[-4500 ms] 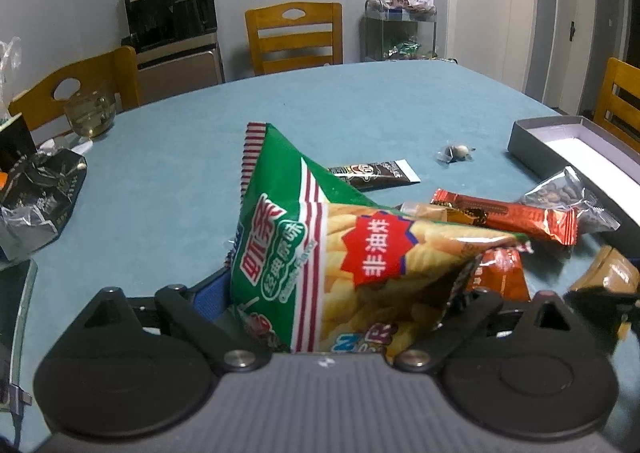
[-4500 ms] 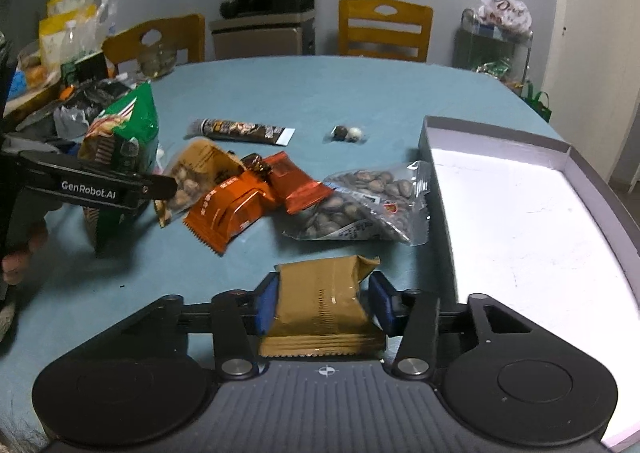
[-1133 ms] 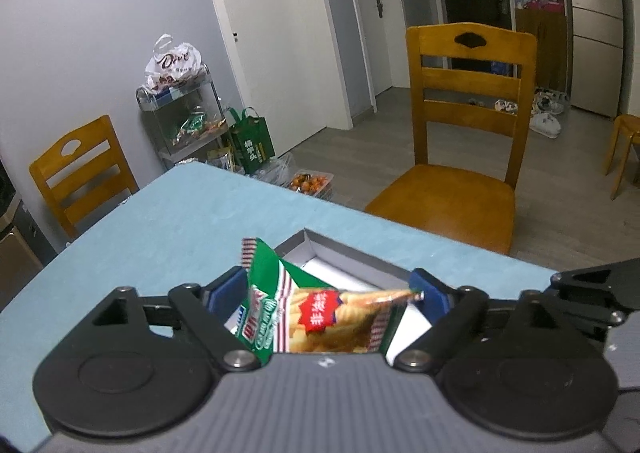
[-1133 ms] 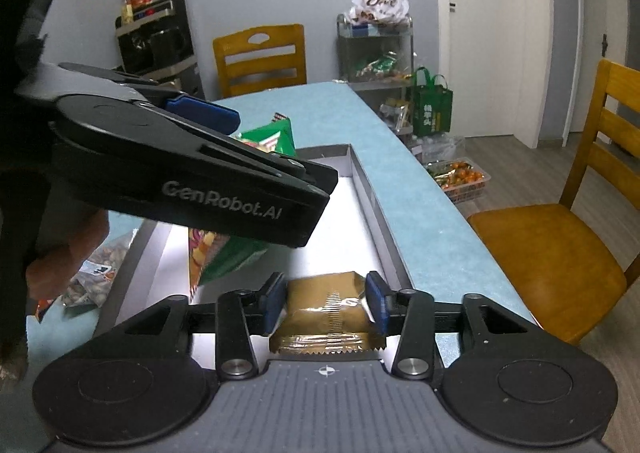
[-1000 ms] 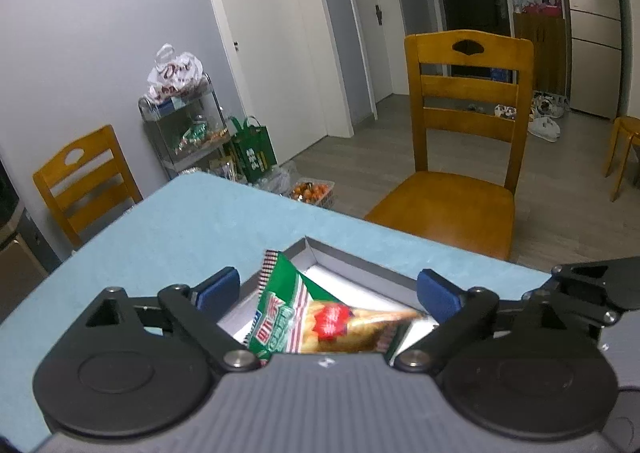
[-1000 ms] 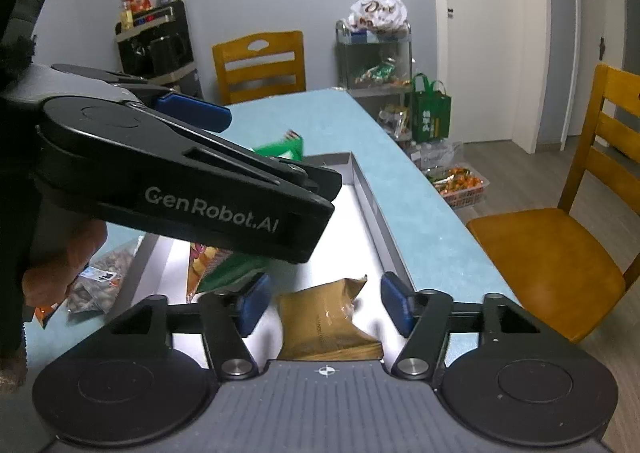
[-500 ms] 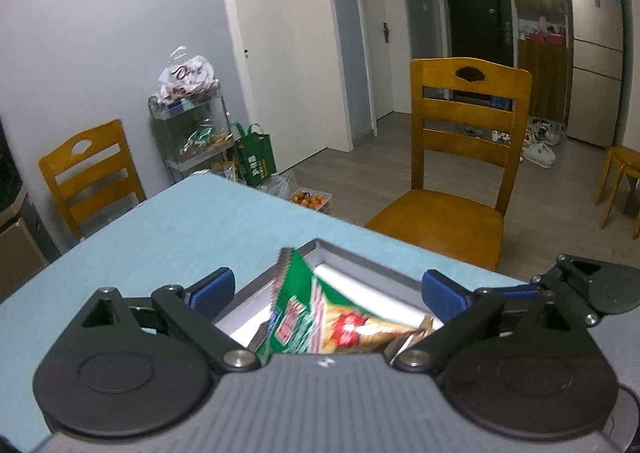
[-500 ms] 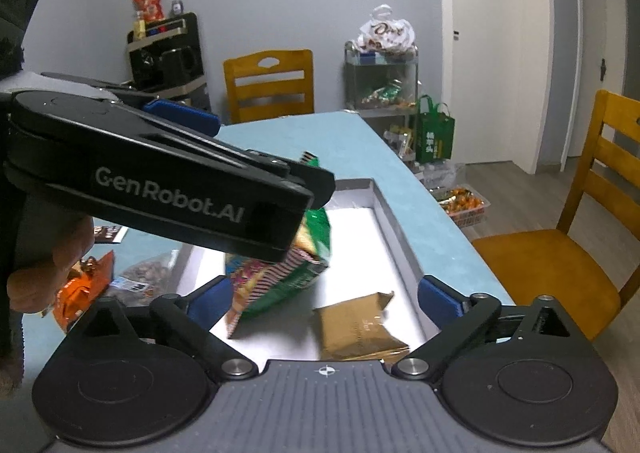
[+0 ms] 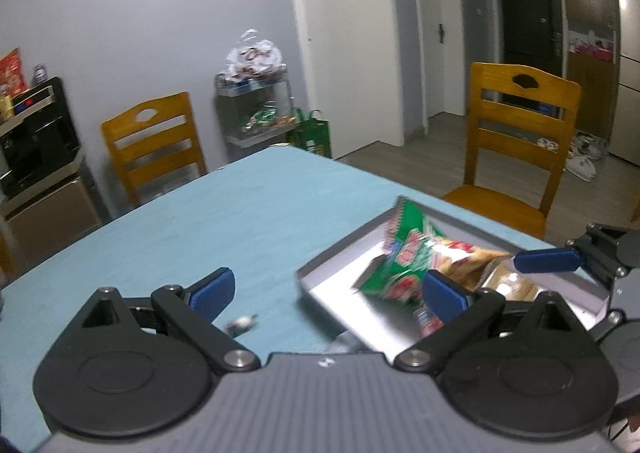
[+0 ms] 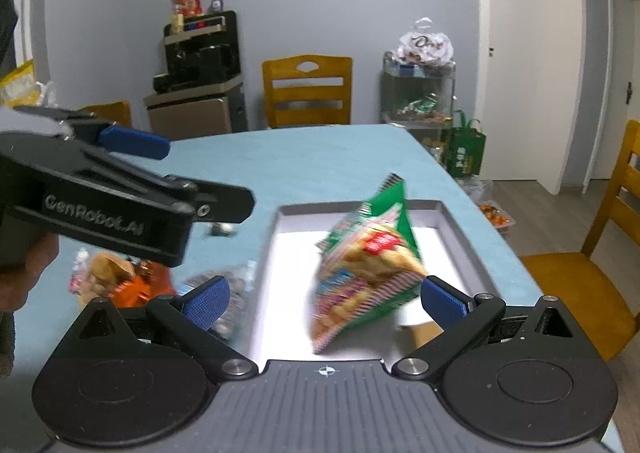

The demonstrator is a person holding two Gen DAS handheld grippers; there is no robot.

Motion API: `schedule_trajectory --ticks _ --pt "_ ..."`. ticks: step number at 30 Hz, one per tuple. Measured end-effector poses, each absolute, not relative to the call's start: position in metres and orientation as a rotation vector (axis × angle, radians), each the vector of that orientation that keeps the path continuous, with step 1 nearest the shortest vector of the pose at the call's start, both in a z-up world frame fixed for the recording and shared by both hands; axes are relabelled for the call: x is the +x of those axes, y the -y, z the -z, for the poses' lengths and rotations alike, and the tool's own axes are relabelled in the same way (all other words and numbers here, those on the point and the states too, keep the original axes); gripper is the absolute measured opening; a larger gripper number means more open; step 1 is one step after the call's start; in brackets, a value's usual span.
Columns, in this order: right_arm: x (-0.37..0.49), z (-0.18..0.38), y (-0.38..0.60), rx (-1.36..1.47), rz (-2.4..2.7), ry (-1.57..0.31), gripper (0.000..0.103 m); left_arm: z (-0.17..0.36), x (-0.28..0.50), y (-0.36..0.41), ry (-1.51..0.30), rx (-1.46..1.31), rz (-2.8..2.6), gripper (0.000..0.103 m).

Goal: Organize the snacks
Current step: 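Open both grippers to release the chip bag and pastry in the box, then move the left gripper to the candy stick pack while the right gripper approaches the orange cake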

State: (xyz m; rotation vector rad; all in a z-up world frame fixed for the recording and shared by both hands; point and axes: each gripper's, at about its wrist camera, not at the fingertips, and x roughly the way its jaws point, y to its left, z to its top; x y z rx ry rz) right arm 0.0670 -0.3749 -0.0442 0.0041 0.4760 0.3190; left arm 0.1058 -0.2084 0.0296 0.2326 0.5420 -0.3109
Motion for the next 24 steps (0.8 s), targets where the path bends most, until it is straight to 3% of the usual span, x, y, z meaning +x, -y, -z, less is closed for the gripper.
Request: schedule_trajectory --ticks 24 --pt "0.055 0.03 0.282 -0.083 -0.427 -0.482 0.103 -0.015 0.065 0.048 -0.622 0.119 0.071 0.101"
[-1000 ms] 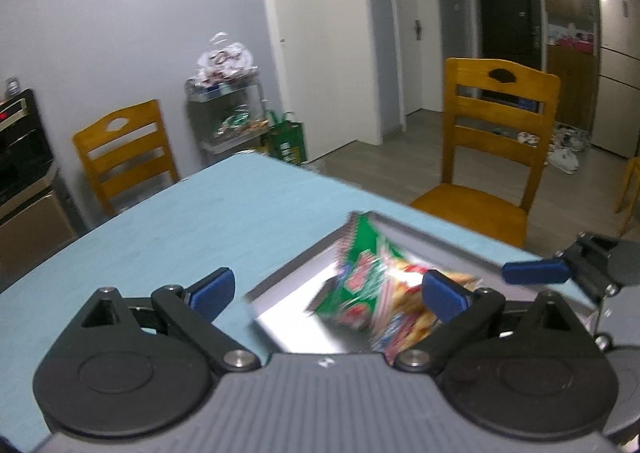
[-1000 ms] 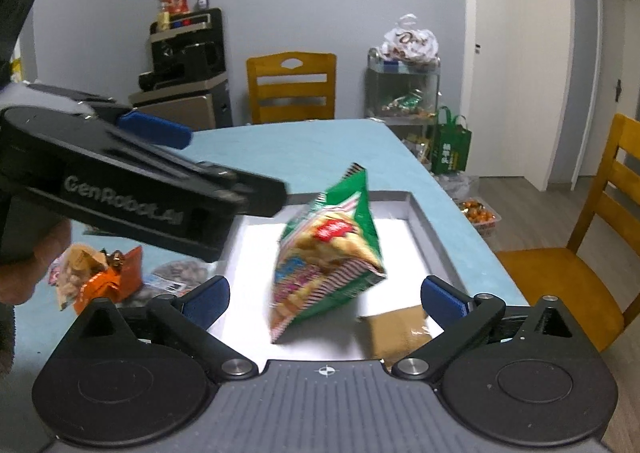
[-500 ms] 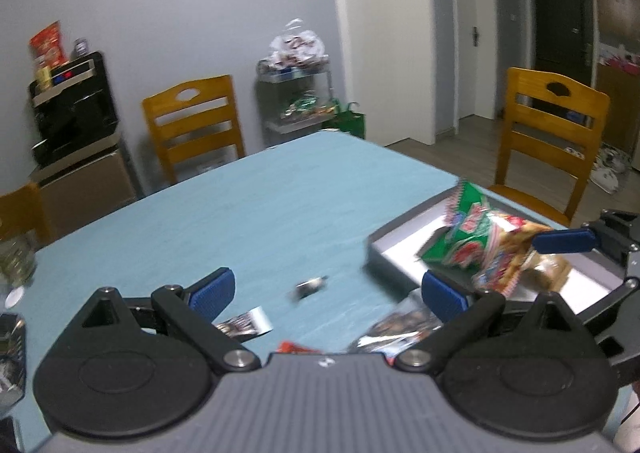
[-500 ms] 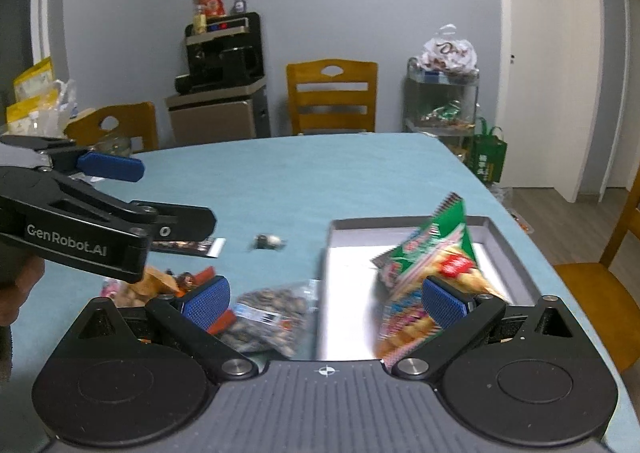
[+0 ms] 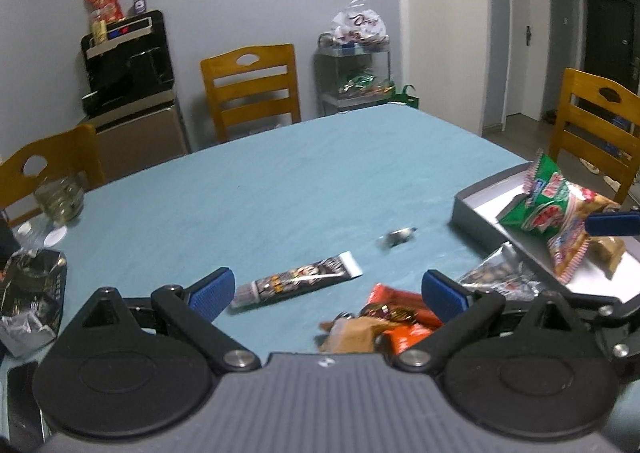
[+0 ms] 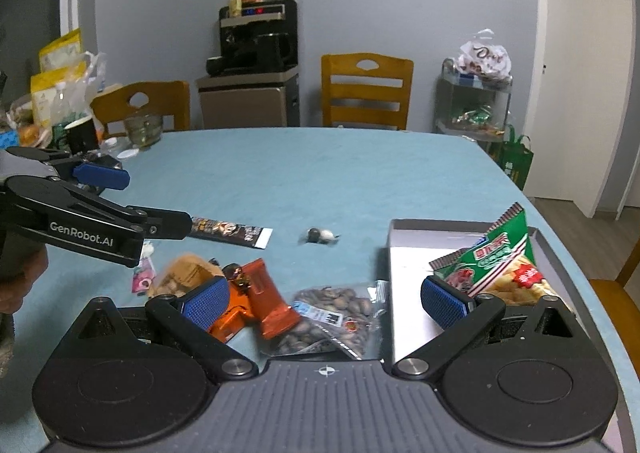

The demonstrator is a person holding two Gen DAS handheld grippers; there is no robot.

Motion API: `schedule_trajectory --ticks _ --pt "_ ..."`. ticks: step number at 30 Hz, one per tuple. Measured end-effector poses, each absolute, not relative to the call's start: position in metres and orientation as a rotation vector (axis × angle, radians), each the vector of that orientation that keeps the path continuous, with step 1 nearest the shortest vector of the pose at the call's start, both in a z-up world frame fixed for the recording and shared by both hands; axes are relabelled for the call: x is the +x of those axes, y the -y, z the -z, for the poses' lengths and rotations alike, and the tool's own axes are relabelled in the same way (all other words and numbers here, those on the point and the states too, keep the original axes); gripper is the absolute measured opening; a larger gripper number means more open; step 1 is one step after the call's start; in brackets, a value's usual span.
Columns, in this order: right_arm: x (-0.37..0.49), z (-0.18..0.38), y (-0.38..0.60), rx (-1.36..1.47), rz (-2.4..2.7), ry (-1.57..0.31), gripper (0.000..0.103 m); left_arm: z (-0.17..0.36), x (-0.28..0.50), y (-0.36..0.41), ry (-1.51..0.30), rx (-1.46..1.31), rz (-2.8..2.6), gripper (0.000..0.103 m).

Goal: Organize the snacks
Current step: 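Move the left gripper to the candy stick pack while the right gripper approaches the orange cake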

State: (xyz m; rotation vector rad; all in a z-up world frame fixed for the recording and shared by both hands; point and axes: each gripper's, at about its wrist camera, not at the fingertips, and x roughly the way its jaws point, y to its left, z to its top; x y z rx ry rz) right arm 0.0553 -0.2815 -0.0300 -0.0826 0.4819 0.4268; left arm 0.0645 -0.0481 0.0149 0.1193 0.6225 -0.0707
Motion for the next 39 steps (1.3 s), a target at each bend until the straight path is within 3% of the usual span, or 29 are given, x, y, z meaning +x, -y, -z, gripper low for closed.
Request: schedule_trajectory --ticks 22,29,39 --pt "0.039 0.06 0.211 -0.092 -0.584 -0.574 0.1 0.055 0.09 -0.011 -0.703 0.04 -0.047 0.101" --pt "0.051 0.069 0.202 -0.025 -0.54 -0.62 0.076 0.065 0.097 -0.035 -0.714 -0.047 -0.079 0.101" --pt "0.064 0.077 0.193 -0.002 -0.49 -0.626 0.071 0.08 0.098 -0.027 -0.748 -0.015 -0.09 0.101"
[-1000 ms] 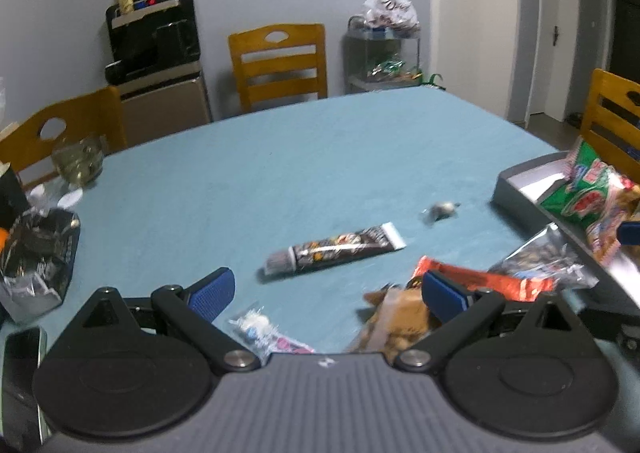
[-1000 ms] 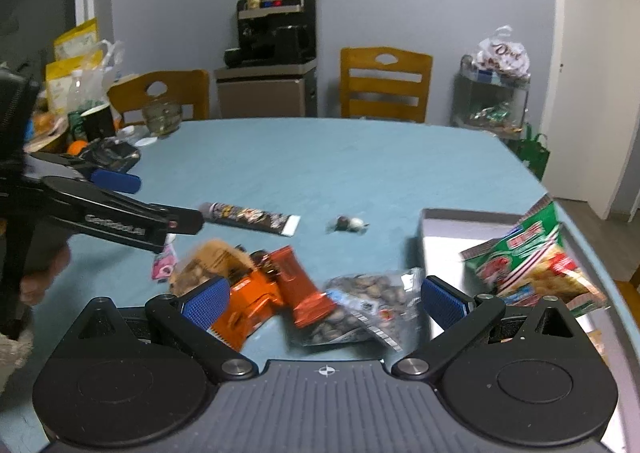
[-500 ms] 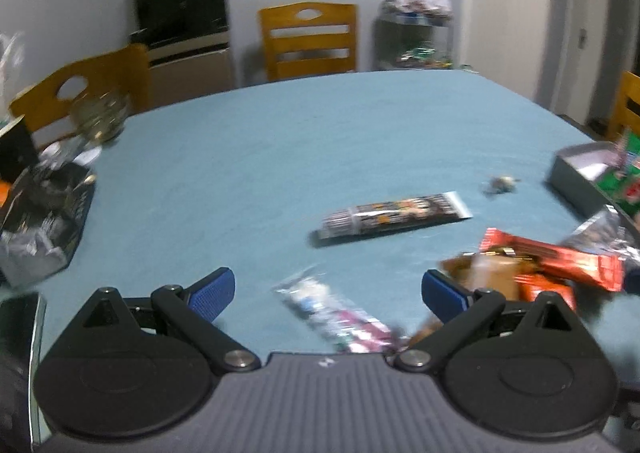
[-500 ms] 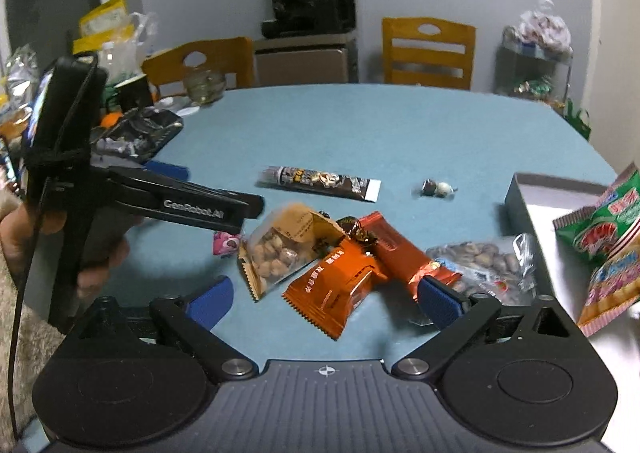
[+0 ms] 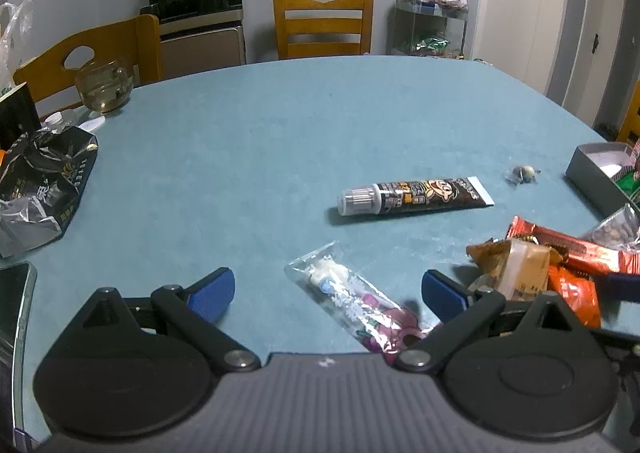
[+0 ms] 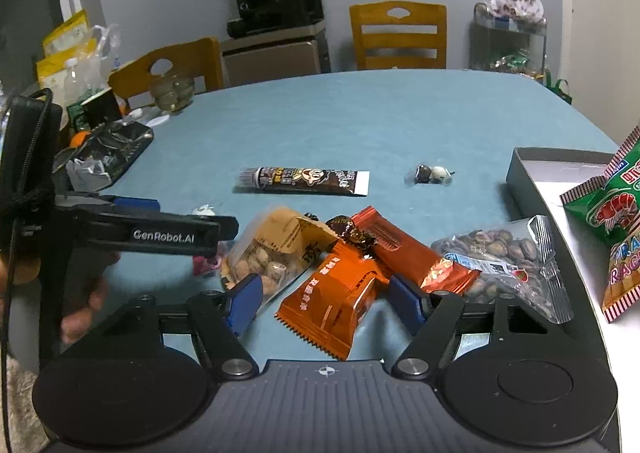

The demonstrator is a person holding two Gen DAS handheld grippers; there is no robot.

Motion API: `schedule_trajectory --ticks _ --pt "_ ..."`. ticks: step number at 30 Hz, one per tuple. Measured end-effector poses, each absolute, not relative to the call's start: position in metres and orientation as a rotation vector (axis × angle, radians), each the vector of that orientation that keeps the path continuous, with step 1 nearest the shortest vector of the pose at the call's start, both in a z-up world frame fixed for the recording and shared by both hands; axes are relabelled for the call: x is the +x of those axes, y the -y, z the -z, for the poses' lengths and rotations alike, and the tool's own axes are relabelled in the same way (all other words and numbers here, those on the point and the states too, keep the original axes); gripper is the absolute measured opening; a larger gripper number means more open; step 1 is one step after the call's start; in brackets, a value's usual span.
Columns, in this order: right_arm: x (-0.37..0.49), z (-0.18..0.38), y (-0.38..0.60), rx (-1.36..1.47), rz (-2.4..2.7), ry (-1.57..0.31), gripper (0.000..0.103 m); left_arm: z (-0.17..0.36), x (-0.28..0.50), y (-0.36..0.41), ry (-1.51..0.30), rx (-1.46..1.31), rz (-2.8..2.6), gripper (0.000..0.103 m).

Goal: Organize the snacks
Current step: 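Move the left gripper to the candy stick pack while the right gripper approaches the orange cake, then grasp the candy stick pack with the left gripper while the right gripper grasps the orange cake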

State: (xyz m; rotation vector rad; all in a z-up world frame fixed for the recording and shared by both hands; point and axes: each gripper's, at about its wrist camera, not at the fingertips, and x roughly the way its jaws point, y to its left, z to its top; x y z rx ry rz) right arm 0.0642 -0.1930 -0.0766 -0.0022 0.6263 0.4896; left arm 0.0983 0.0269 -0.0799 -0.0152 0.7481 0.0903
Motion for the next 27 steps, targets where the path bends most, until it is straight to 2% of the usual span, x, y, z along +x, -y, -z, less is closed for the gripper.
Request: schedule_trajectory --ticks 5,21,27 --pt "0.07 0.082 0.188 -0.008 -0.477 -0.631 0.07 0.086 0.099 -0.02 -0.756 0.014 -0.082 0.101" --pt "0.071 0.089 0.191 -0.033 -0.453 -0.62 0.057 0.09 0.097 -0.028 -0.784 0.0 -0.063 0.101" --pt "0.068 0.089 0.194 -0.048 -0.451 -0.623 0.056 0.089 0.088 -0.039 -0.792 -0.009 -0.065 0.101"
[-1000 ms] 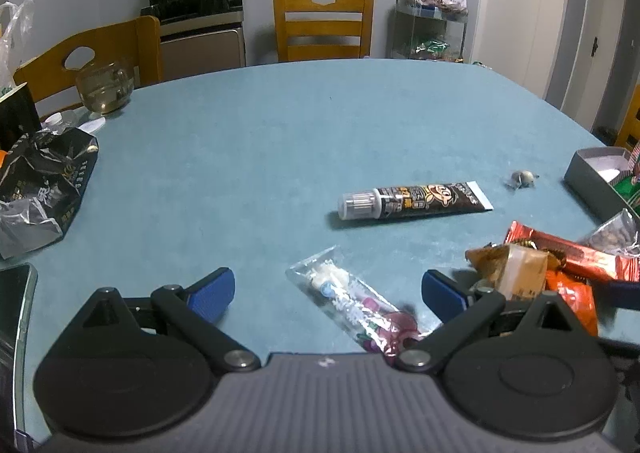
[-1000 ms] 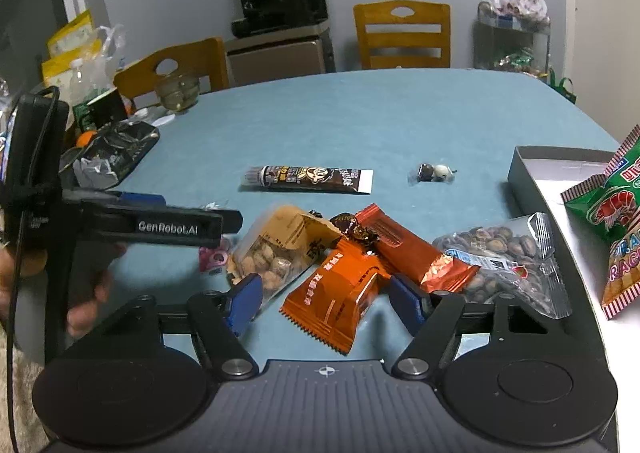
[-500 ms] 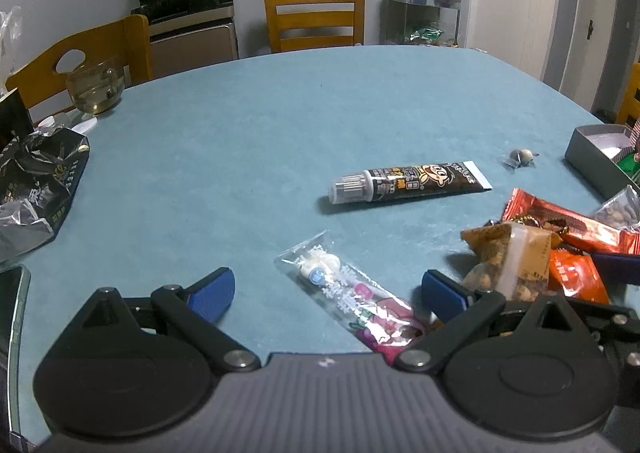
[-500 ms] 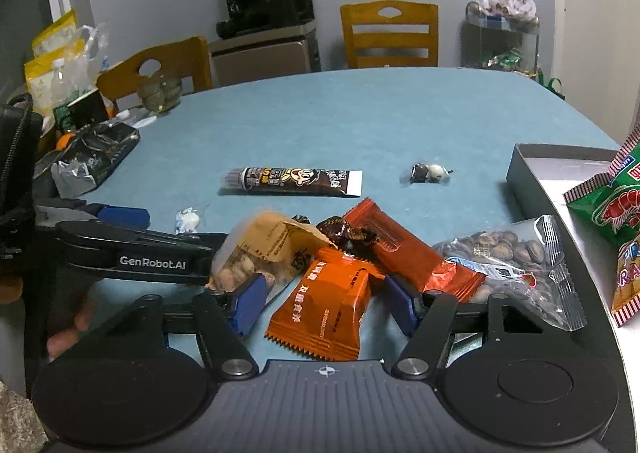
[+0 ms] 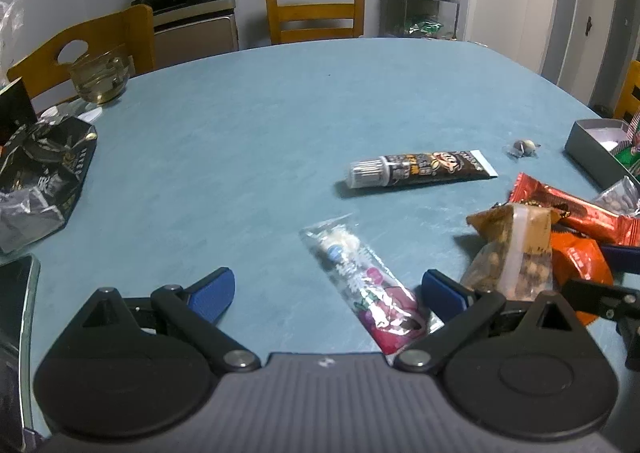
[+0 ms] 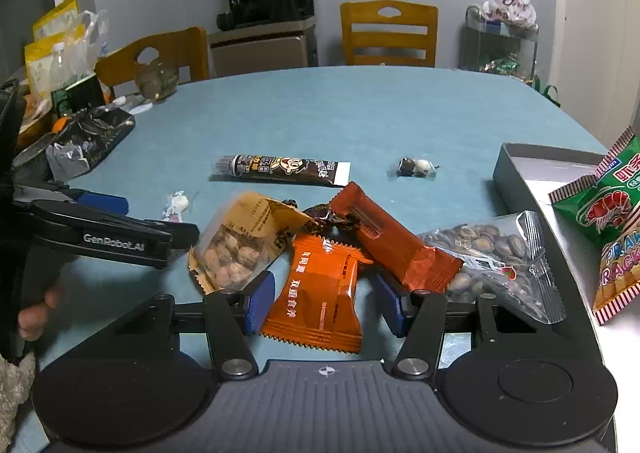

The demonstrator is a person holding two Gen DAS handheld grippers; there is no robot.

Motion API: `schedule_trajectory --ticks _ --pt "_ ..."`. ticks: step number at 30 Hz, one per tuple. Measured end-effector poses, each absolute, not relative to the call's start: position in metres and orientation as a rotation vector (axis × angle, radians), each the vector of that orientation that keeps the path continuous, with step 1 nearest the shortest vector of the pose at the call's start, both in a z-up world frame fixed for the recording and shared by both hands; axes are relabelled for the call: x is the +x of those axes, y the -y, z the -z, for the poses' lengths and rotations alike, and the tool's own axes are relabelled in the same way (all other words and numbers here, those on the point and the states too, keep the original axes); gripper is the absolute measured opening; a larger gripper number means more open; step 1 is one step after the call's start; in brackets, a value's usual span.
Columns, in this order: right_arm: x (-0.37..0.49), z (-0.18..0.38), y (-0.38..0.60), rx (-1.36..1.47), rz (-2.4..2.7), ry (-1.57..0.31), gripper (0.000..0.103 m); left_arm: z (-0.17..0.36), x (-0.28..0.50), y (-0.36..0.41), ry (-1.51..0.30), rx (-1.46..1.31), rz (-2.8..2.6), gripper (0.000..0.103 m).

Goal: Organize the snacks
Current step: 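Grasp the candy stick pack with the left gripper while the right gripper grasps the orange cake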

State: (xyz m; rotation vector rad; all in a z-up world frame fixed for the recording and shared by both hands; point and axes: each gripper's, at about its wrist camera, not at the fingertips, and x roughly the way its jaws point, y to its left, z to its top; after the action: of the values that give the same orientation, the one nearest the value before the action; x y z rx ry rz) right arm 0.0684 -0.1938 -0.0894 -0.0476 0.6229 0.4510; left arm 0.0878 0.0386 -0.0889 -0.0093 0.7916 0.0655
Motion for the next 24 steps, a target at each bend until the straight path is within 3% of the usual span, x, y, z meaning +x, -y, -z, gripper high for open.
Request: schedule_trajectory --ticks 10,14,20,24 --pt "0.073 0.094 0.187 -0.058 -0.456 -0.617 0.056 0.091 0.085 -0.043 -0.782 -0.022 -0.062 0.103" --pt "0.072 0.095 0.183 -0.09 -0.451 -0.6 0.045 0.092 0.085 -0.043 -0.763 -0.021 -0.06 0.1" --pt "0.071 0.096 0.184 -0.105 -0.461 -0.583 0.041 0.089 0.082 -0.039 -0.723 -0.015 -0.027 0.075" --pt "0.07 0.096 0.185 -0.105 -0.468 -0.58 0.039 0.088 0.081 -0.034 -0.705 -0.008 0.017 0.05"
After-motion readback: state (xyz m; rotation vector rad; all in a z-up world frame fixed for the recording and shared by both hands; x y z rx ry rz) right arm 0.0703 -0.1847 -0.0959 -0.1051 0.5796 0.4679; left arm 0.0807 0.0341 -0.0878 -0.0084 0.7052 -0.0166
